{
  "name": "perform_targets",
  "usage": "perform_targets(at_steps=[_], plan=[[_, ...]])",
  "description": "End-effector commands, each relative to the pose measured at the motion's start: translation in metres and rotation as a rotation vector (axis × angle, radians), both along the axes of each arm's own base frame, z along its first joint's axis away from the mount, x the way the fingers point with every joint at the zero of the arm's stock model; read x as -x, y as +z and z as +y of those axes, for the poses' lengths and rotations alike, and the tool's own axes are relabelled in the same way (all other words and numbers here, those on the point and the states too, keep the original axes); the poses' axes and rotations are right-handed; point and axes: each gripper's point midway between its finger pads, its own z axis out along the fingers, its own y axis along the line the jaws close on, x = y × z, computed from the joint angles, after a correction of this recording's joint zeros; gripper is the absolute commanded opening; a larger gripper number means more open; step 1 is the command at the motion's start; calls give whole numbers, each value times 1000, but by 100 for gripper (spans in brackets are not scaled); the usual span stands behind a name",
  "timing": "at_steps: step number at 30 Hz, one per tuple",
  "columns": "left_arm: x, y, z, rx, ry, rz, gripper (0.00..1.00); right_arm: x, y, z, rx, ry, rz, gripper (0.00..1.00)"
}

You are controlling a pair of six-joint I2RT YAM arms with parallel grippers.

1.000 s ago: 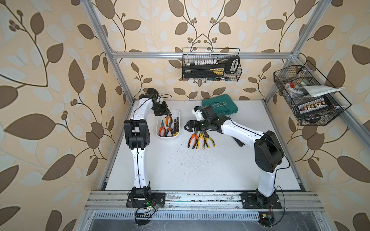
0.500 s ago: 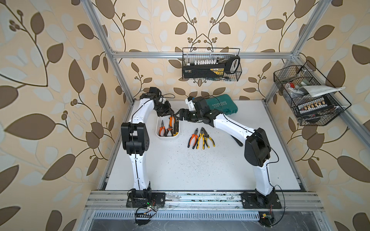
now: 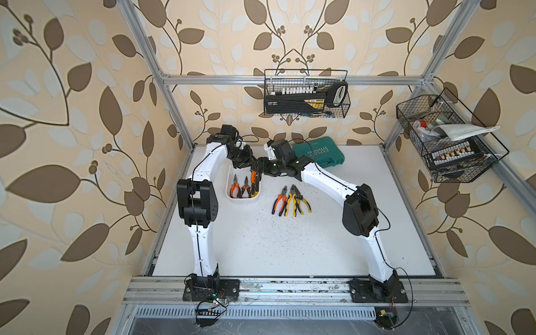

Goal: Take the pliers out of the storage box
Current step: Place the pliers at the center of the board.

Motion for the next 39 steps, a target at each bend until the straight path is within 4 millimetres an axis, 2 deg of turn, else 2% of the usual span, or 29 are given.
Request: perform_targets(at_steps=[1,4,12,16,17,18,21,24,26,32,39], plan=[[10,52,-12,64,-24,-96,0,1,-10,7,7,1,33,57],[11,53,-14,70,-31,-97,0,0,-12,10,2,3,39,50],[13,46,-16,72,-37,-79,0,4,-10,11,-8,28,38,12],[13,42,-15,61,-44,-81,0,7,-7,6,-1,34,30,3],[13,41,-14,56,-46,-85,3,8,-5,4,-1,34,27,2],[12,40,-14,52,-53,-90,19,9,-5,2,0,35,23,2],[10,43,-13,30,-86,-129,56,13,-3,-12,15,24,13,2],[8,45,-10,-21,-133,-184,83,22,-2,-31,40,23,2,3],[8,46,-9,-51,-180,-226,98,29,-4,-47,60,17,-1,3],[18,46,-21,-108,-410,-376,99,52,-20,-106,116,-23,7,4],[56,58,-65,-25,-672,-491,99,71,-36,-175,142,-74,42,5]])
